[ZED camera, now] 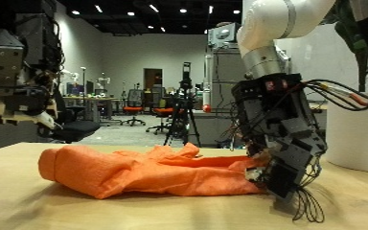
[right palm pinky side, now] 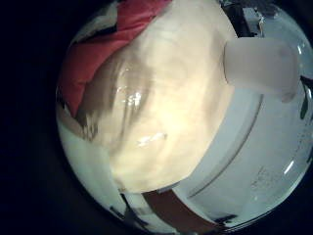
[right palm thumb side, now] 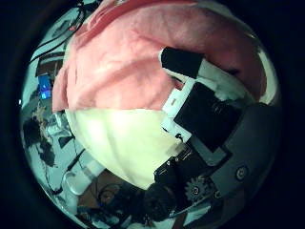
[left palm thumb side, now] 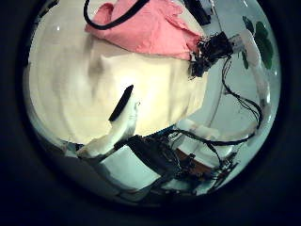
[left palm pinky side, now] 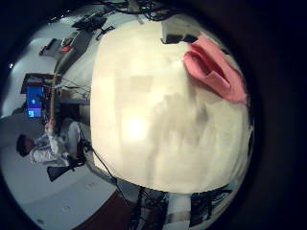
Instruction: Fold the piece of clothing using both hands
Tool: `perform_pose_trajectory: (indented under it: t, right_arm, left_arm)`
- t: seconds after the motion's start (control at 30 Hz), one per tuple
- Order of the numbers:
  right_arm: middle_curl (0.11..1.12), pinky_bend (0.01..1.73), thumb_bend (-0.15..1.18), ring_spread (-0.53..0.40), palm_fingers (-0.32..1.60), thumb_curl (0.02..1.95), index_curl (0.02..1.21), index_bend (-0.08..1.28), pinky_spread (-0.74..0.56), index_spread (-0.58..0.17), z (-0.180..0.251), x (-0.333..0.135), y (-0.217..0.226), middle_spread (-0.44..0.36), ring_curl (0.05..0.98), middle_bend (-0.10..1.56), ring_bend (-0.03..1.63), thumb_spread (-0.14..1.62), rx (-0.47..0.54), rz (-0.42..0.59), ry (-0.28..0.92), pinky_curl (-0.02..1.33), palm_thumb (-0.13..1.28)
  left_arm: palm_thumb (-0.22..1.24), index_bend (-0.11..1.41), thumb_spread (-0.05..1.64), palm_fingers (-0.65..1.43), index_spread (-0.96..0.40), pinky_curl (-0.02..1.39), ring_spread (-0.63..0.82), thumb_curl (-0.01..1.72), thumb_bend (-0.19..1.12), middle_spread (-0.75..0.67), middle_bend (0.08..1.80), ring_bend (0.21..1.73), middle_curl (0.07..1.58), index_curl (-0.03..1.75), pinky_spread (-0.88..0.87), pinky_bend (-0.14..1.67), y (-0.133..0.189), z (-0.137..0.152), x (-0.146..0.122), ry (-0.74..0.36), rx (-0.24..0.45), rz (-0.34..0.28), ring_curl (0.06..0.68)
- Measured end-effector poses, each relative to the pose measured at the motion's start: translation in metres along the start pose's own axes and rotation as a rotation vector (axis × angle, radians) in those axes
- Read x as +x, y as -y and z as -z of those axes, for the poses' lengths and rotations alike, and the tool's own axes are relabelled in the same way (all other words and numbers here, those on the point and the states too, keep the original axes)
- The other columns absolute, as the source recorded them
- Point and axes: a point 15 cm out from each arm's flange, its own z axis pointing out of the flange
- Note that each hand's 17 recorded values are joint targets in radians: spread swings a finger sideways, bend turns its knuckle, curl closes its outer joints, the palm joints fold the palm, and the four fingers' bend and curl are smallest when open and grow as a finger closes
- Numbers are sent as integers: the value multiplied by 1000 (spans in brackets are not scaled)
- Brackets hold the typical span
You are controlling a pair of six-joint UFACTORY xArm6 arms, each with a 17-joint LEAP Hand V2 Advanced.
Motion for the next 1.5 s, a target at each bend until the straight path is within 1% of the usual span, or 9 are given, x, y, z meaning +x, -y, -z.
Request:
perform_pose_trajectory:
  t: [0.2, 0.37, 0.47, 0.6, 0.63, 0.67, 0.97, 1.2, 1.5]
  right_arm:
    - [757, 1333, -12, -226, 1156, 405, 924, 943, -313, -360, 20, 4, -2, -175, 581, 1241, 1356, 1037, 34, -5, 0, 522, 878]
    - [769, 1363, -45, -224, 1092, 376, 942, 922, -298, -345, 29, 12, -16, -173, 604, 1240, 1380, 1057, 13, -21, 2, 554, 763]
    - [742, 1330, -52, -243, 970, 342, 923, 809, -340, -358, 24, 12, -28, -178, 591, 1172, 1327, 1060, -40, -22, 3, 557, 642]
    - [698, 1254, -44, -277, 680, 318, 874, 605, -457, -382, 23, 12, -27, -196, 578, 1031, 1314, 1060, -38, -22, 3, 535, 551]
    - [693, 1244, -40, -280, 681, 317, 866, 590, -469, -386, 22, 12, -27, -199, 575, 1024, 1314, 1060, -38, -22, 3, 529, 546]
    - [665, 1202, -43, -283, 471, 306, 837, 530, -490, -394, 20, 12, -27, -202, 547, 939, 1232, 1058, -42, -22, 3, 501, 505]
    - [634, 1075, -30, -273, 408, 295, 777, 491, -451, -411, 19, 8, -14, -202, 484, 855, 1119, 1045, 1, -35, 6, 422, 444]
    - [622, 982, -25, -251, 355, 296, 763, 496, -349, -394, 12, 3, -7, -180, 471, 812, 1072, 1045, 10, -72, -3, 379, 438]
    - [617, 930, -16, -243, 385, 321, 733, 479, -277, -382, -5, 14, -3, -167, 455, 791, 1034, 1027, -16, -88, -79, 325, 538]
  left_arm:
    - [441, 177, 1150, 236, 2, 311, 236, 273, -17, -48, 190, 358, 353, 356, 181, 286, 0, -1, 0, 0, -2, 0, 214]
    - [450, 175, 1152, 238, 4, 312, 235, 272, -16, -47, 189, 357, 352, 356, 182, 286, 0, 0, 0, 0, 1, 0, 214]
    - [458, 175, 1153, 238, 4, 313, 234, 274, -14, -47, 189, 357, 352, 356, 183, 287, 1, 0, 1, 0, 0, -2, 215]
    - [464, 175, 1154, 239, 4, 314, 234, 274, -16, -47, 190, 356, 352, 355, 184, 285, 1, 0, 1, 0, 0, -3, 214]
    - [465, 175, 1154, 239, 4, 314, 234, 274, -16, -47, 190, 356, 352, 355, 184, 285, 1, 0, 0, 0, -1, -2, 214]
    - [466, 175, 1155, 239, 4, 315, 234, 273, -17, -47, 190, 356, 352, 354, 184, 285, 0, 0, 0, 0, -2, -1, 214]
    - [468, 177, 1157, 230, 4, 319, 234, 272, -17, -47, 183, 362, 350, 354, 184, 292, -2, -1, 0, 1, -5, -2, 217]
    - [473, 177, 1160, 227, 4, 319, 234, 272, -16, -47, 187, 365, 348, 354, 183, 292, -3, -1, -2, 1, -8, 1, 218]
    - [488, 178, 1160, 218, 4, 321, 240, 274, -16, -46, 182, 374, 341, 355, 182, 299, -5, 0, -2, 5, -10, 1, 222]
